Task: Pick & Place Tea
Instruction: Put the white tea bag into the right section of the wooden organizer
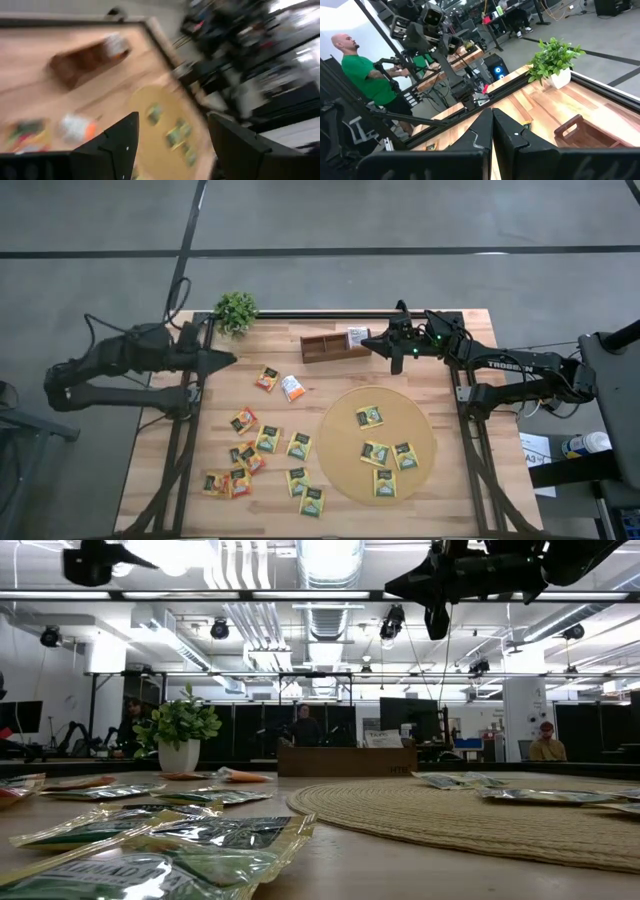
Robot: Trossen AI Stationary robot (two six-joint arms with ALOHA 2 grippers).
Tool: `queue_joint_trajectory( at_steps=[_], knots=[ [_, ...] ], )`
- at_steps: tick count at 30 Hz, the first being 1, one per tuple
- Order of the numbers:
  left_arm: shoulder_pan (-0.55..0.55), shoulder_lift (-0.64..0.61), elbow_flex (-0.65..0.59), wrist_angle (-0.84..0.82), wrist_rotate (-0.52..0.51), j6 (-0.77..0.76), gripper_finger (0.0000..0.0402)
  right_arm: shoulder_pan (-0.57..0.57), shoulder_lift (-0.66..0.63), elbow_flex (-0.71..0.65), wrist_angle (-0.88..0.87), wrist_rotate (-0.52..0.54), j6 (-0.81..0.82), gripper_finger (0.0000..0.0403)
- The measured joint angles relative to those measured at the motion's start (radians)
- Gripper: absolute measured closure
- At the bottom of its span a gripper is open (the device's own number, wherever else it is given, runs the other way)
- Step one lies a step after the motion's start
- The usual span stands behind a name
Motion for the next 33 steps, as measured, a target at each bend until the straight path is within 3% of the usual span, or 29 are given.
queue_joint_trajectory(
  at_steps=[4, 11, 19, 28, 33],
  knots=[
    [0.0, 0.064, 0.041, -0.12, 0.019, -0.036, 0.0168, 0.0, 0.0, 0.0, 0.0, 0.0, -0.017, 0.0394],
    [0.008, 0.243, -0.005, -0.135, 0.053, -0.026, 0.0168, 0.0, 0.0, 0.0, 0.0, 0.002, -0.023, 0.0394],
    [0.119, 0.489, -0.015, -0.145, 0.136, 0.034, 0.0168, 0.0, 0.0, 0.015, -0.001, 0.004, -0.022, 0.0394],
    [0.285, 0.632, -0.013, -0.036, 0.232, 0.196, 0.0168, 0.0, 0.0, 0.031, -0.001, 0.016, -0.018, 0.0394],
    [0.309, 0.704, -0.015, 0.021, 0.28, 0.225, 0.0168, 0.001, 0.0, 0.031, -0.001, 0.016, -0.014, 0.0394]
  ],
)
